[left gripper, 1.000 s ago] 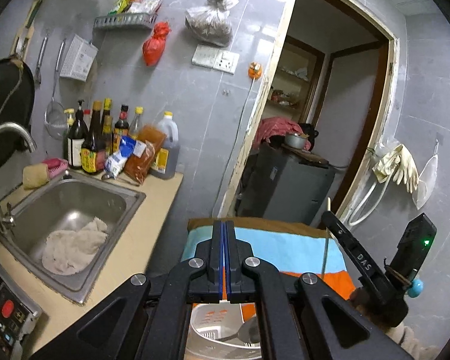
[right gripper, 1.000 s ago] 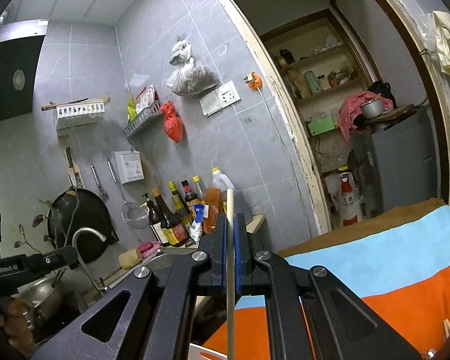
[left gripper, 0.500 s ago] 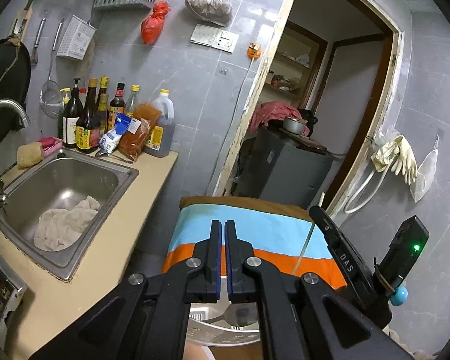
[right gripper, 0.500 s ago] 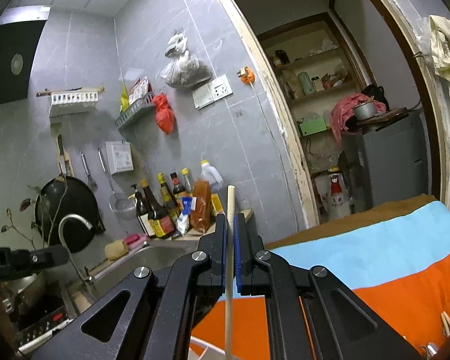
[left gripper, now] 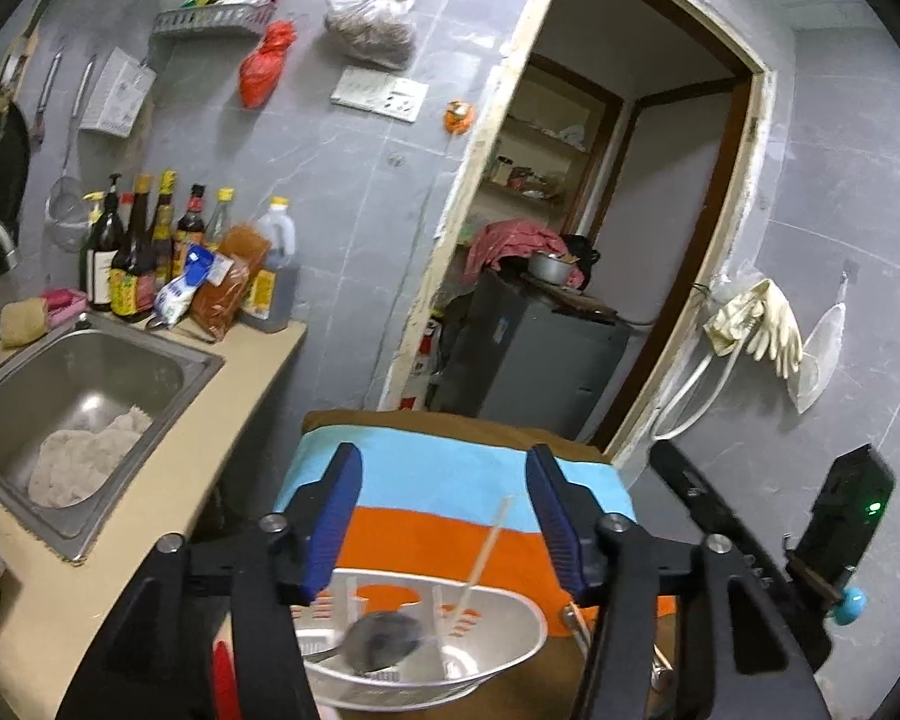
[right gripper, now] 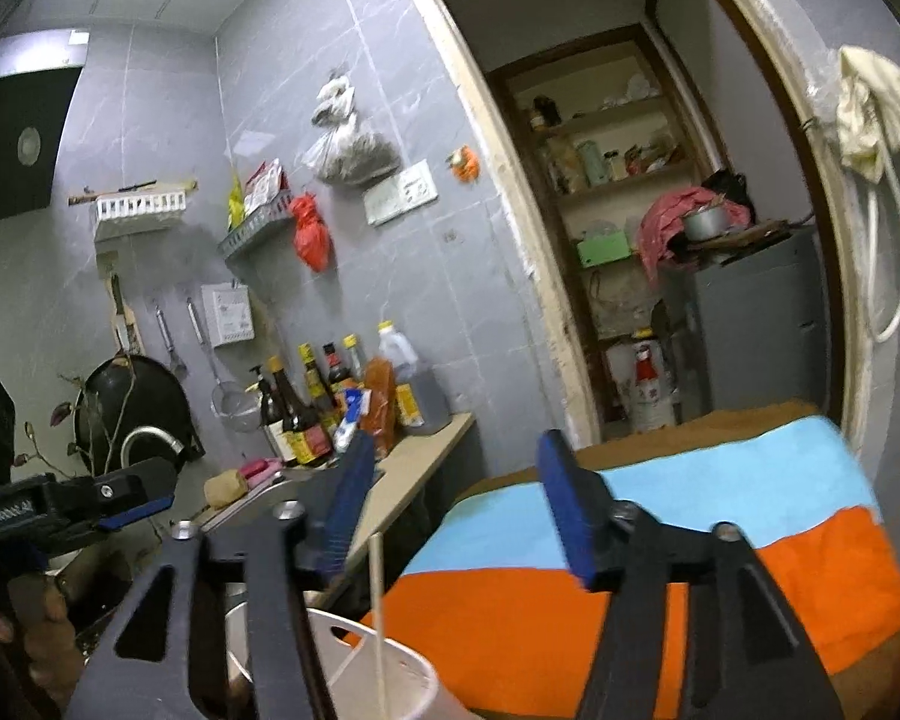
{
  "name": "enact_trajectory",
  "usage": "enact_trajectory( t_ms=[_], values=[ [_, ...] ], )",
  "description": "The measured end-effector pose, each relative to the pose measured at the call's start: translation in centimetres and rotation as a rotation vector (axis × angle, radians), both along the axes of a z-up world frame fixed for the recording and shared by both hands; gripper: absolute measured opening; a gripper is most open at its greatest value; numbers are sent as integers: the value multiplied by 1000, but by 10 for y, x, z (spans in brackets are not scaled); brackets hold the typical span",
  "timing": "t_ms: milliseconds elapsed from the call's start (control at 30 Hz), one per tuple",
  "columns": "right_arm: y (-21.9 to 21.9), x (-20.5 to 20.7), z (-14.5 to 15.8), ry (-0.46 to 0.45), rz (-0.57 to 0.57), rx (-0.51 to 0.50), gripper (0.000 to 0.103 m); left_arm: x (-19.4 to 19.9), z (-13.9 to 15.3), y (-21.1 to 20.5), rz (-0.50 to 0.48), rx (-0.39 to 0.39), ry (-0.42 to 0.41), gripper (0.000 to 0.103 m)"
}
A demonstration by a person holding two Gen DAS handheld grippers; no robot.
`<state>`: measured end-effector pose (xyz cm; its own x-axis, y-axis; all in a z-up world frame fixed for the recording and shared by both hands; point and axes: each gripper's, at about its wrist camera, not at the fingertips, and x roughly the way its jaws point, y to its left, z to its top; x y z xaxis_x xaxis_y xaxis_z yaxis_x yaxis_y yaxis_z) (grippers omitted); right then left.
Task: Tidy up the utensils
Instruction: 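Open the left tool over the holder while the right tool opens, dropping utensils, then move both open tools back down to the remaining utensils on the cloth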
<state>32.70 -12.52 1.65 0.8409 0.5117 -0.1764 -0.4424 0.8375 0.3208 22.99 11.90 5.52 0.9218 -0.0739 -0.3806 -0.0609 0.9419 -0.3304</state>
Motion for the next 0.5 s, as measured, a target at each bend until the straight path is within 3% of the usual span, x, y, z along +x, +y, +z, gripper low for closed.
enact_trajectory(
  t_ms=[133, 333, 500],
  values=[
    [-33, -8, 18, -22, -39, -3, 79, 4, 7, -29, -17, 9, -45, 79],
    [-84, -18, 39, -47, -103, -30, 96, 10, 13, -74, -18, 39, -92, 102],
    [-122, -22, 42, -37, -149, -56, 102, 18, 9, -114, -27, 117, -79, 103]
  ],
)
